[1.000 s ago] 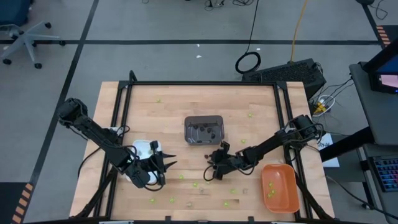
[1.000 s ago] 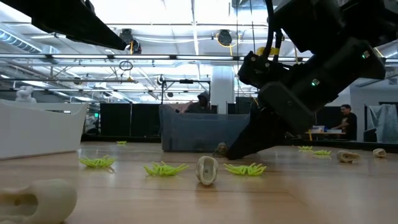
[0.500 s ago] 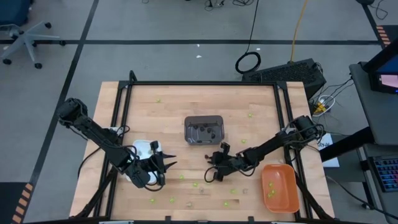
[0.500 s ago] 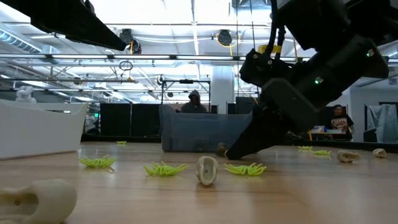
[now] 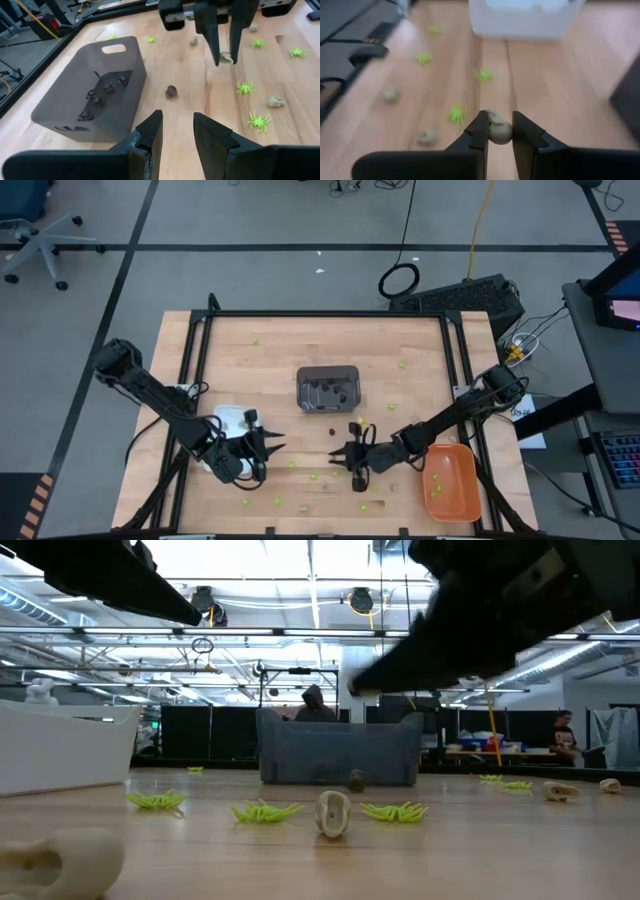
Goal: Sort Halloween decoration
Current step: Put the white skull toy into the white bin
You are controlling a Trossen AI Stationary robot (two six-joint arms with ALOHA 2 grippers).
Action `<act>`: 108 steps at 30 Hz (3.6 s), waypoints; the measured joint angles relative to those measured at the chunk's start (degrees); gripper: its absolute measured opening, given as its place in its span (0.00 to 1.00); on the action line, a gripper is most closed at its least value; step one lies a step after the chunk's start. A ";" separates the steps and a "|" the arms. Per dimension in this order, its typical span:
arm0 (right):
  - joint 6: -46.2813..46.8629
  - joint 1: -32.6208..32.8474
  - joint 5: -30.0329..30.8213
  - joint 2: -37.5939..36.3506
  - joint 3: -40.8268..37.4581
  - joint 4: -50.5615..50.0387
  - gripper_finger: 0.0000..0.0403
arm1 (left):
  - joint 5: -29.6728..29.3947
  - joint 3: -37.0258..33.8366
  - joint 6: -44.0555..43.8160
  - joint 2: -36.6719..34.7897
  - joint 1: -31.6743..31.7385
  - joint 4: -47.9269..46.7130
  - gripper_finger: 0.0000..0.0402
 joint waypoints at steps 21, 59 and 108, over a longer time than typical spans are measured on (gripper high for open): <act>-43.65 0.45 1.59 -0.04 0.10 9.50 0.09 | 0.12 0.00 7.31 1.74 0.04 6.62 0.27; -32.16 0.28 1.17 -0.11 0.17 10.42 0.10 | 0.67 0.00 8.04 1.77 0.15 13.78 0.27; -1.36 -4.01 -8.22 0.11 0.08 12.59 0.10 | 13.24 14.75 83.95 22.35 8.94 18.76 0.33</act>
